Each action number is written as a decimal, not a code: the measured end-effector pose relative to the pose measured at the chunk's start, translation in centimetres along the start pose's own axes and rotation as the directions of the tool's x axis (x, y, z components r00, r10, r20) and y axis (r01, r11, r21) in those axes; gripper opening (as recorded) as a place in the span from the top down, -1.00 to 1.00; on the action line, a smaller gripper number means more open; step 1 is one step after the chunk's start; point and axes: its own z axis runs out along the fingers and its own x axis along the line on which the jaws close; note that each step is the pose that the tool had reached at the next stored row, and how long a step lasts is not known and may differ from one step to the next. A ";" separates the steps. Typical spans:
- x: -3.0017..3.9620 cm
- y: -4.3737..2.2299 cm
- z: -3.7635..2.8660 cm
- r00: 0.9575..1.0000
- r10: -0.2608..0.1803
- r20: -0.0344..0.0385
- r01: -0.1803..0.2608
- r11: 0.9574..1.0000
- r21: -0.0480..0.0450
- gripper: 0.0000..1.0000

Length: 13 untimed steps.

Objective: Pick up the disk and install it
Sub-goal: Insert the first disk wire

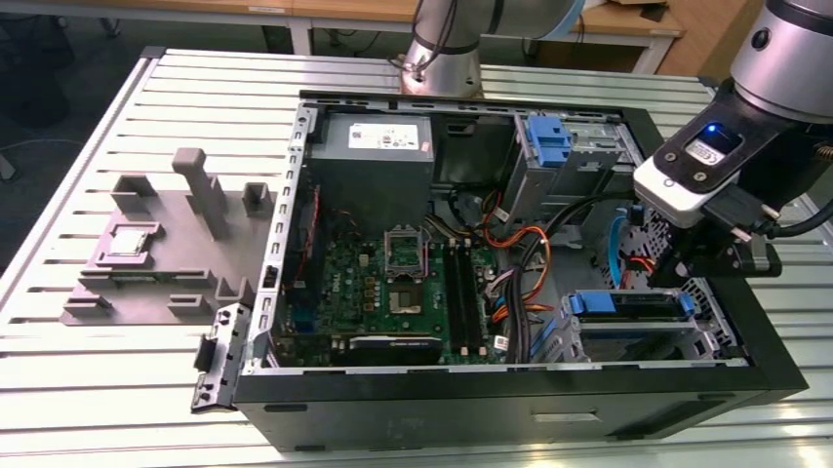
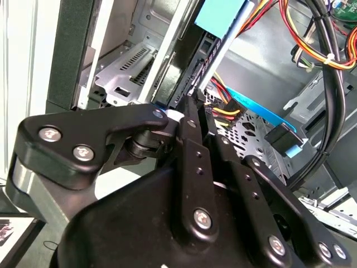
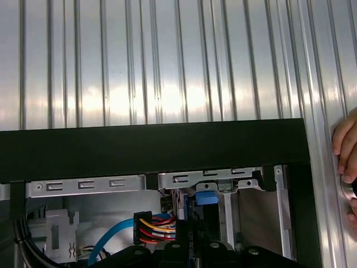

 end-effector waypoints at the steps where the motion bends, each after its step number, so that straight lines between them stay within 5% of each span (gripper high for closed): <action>1: -0.01 0.00 0.00 1.000 0.000 0.000 0.000 1.000 0.000 0.66; 5: -0.01 -0.01 0.05 1.000 0.000 0.000 0.000 1.000 0.000 0.66; 9: -0.16 0.00 0.12 1.000 0.002 -0.022 -0.002 1.000 0.002 0.66; 13: -0.57 0.04 0.17 1.000 0.003 -0.031 -0.003 1.000 -0.001 0.66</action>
